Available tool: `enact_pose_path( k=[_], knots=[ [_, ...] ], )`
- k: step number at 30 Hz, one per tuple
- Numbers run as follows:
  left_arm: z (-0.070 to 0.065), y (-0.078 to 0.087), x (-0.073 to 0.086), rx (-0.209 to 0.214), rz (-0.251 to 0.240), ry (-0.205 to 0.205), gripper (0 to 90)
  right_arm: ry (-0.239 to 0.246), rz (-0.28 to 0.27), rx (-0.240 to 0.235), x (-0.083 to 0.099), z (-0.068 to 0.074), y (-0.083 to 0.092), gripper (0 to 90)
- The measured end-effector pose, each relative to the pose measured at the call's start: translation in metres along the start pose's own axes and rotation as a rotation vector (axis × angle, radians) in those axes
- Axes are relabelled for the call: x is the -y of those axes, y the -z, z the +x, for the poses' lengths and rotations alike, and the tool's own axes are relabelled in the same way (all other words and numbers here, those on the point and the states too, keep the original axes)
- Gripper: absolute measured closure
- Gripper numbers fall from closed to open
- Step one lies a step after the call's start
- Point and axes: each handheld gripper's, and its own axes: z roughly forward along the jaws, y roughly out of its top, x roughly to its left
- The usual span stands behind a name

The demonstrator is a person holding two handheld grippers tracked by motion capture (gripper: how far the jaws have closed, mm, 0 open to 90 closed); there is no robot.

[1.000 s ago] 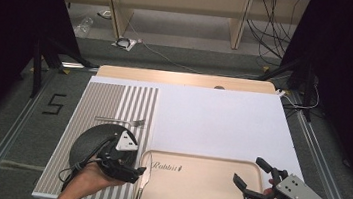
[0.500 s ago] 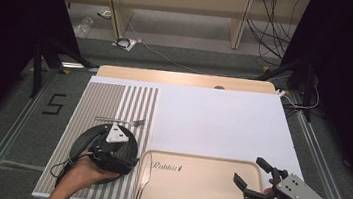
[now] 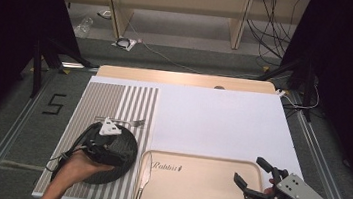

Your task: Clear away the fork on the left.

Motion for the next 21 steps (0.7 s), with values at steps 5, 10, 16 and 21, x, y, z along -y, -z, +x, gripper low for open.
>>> enact_pose_path(
  k=[5,10,16,21],
  knots=[
    [0.010,-0.001,-0.003,-0.013,-0.008,0.001,20.9,-0.002,0.001,0.001,0.000,0.000,0.000,15.8],
    [0.027,-0.006,-0.009,-0.050,-0.011,0.014,21.0,-0.001,0.001,0.002,0.000,0.000,0.000,15.8],
    [0.045,-0.012,-0.017,-0.051,0.005,0.031,21.2,-0.002,0.006,0.002,0.000,0.000,0.000,15.8],
    [0.061,-0.018,-0.025,-0.074,0.036,0.022,21.4,-0.003,0.006,0.001,0.000,0.000,0.000,15.8]
  ],
)
